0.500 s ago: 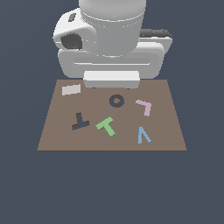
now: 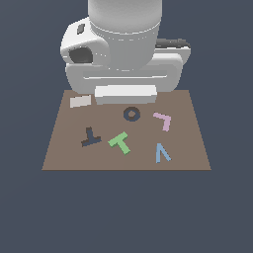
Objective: Insert a designated object into the corresponding slot on a board.
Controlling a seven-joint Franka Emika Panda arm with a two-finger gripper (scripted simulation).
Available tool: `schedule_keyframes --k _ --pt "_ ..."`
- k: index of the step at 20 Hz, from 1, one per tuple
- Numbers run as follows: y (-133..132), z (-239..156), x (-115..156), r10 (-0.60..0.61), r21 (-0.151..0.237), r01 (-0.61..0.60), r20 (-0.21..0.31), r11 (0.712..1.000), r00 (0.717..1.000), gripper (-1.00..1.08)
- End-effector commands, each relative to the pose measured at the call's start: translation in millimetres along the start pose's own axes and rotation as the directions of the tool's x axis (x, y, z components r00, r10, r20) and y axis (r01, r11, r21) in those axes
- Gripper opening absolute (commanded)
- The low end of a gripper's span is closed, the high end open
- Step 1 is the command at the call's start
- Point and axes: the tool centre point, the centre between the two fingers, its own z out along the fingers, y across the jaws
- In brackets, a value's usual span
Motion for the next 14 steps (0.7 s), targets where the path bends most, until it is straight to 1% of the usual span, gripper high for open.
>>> schedule_keyframes --k 1,8,11,14 --pt "1.6 5.6 2.5 -0.025 0.001 0.025 0.001 1.0 1.0 1.0" --pt "7.5 30.8 15.8 -0.148 0.006 0.148 0.002 0.989 0.989 1.0" --pt "10.1 46.3 24.4 -0.222 0.009 0.222 0.003 0.975 0.975 1.0" --pt "12.1 63.4 34.1 -0.302 0.013 0.302 0.004 0.953 0.953 1.0"
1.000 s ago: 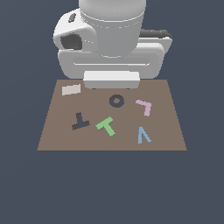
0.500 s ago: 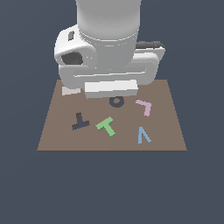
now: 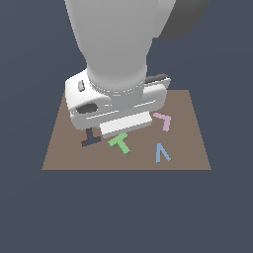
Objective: Insert a designated object into the corresponding slot on a board.
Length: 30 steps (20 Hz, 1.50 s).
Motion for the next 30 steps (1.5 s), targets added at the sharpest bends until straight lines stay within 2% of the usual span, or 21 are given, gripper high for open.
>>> schedule_keyframes --k 1,8,14,25,30 --pt "3.5 14.0 7.2 -0.068 0.003 0.068 0.001 0.998 0.998 1.0" --pt "8.9 43.7 24.4 -0.214 0.008 0.214 0.003 0.977 0.977 1.0" --pt "10.2 58.1 33.5 -0.284 0.01 0.284 0.005 0.959 0.959 1.0" --pt "10.0 62.9 35.6 -0.299 0.01 0.299 0.006 0.954 0.954 1.0" --pt "9.8 77.2 35.5 -0.299 0.01 0.299 0.005 0.954 0.954 1.0"
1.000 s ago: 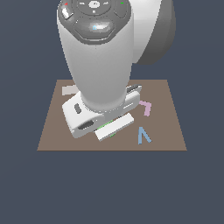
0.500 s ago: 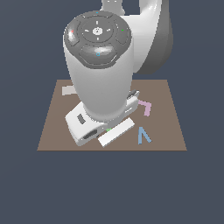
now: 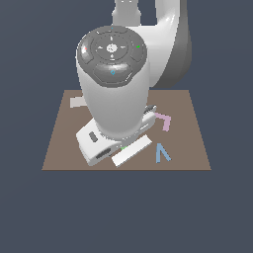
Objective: Insert a designated object into the corresponding slot on a board.
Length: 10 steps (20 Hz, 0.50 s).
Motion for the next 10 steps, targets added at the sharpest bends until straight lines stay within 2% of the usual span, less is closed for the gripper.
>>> schedule_keyframes --k 1,3,4,10 --pt "-0.2 6.7 -0.3 0.0 0.0 0.0 0.0 1.0 1.0 1.0" --pt "-0.3 8.3 -0.3 0.0 0.0 0.0 0.0 1.0 1.0 1.0" --pt "-0.3 8.3 -0.3 0.0 0.0 0.0 0.0 1.0 1.0 -1.0" --pt "-0.3 8.3 -0.3 0.0 0.0 0.0 0.0 1.0 1.0 -1.0"
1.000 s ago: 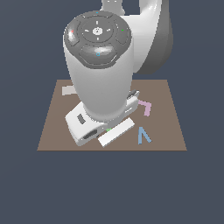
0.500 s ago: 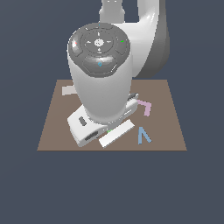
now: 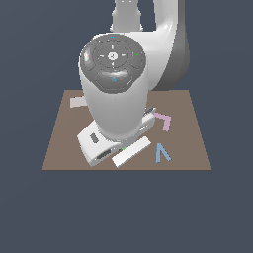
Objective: Insert a designated object into the corresponding slot on a board.
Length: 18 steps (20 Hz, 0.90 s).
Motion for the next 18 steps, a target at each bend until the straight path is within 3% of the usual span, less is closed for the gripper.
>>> schedule_keyframes --k 1,10,18 --pt "0.0 -0.1 0.1 0.0 0.0 0.0 0.0 1.0 1.0 -1.0" --pt "-0.9 0.0 -0.6 -0.019 0.0 0.019 0.0 1.0 1.0 -1.0" --pt "-5.1 -0.5 -4.9 -0.127 0.0 0.127 0.0 0.992 0.992 -1.0"
